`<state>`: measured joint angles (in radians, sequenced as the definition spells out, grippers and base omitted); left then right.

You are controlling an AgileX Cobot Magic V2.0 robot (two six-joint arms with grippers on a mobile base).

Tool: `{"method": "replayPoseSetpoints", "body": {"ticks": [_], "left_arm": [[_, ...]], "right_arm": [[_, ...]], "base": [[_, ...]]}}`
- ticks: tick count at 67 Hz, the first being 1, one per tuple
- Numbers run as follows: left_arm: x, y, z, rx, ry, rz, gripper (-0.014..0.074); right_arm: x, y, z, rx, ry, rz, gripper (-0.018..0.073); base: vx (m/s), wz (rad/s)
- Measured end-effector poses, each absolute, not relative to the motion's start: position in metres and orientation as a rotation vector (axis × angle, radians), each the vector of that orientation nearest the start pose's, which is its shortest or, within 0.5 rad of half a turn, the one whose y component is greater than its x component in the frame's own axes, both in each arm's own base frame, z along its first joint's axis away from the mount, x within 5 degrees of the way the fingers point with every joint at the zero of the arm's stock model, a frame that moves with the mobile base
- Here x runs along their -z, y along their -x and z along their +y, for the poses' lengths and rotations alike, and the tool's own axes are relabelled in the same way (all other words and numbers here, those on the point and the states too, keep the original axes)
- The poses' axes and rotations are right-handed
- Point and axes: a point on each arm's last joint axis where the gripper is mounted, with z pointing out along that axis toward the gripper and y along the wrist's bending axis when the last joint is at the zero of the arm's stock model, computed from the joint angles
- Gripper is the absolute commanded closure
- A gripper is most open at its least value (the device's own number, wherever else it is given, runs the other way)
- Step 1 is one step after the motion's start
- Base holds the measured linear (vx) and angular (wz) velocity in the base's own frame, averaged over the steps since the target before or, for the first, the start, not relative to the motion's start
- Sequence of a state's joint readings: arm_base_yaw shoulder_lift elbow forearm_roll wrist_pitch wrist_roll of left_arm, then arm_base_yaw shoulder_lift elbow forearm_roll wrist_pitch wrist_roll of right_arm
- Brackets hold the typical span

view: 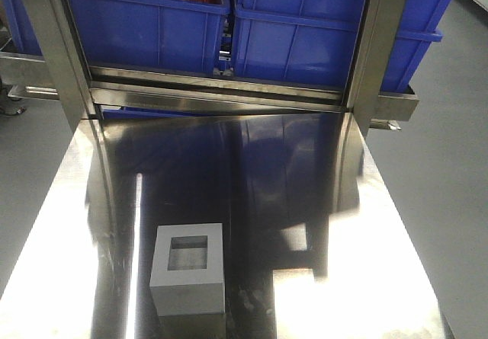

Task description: Sort gray base to blue bin

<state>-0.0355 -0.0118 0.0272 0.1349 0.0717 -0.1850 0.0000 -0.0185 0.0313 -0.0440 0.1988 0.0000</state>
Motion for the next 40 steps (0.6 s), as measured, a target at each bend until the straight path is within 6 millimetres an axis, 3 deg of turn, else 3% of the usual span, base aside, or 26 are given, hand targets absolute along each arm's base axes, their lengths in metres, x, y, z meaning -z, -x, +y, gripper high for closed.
{"method": "replayPoseSetpoints", "body": {"ticks": [40], "left_arm": [[-0.1982,-0.0567,-0.0011,0.060,0.019,1.570,0.0603]], "right_arm": [[-0.1856,-0.0556,-0.0008,0.044,0.035,1.695,0.0564]], "base": [[0.00,0.00]]}}
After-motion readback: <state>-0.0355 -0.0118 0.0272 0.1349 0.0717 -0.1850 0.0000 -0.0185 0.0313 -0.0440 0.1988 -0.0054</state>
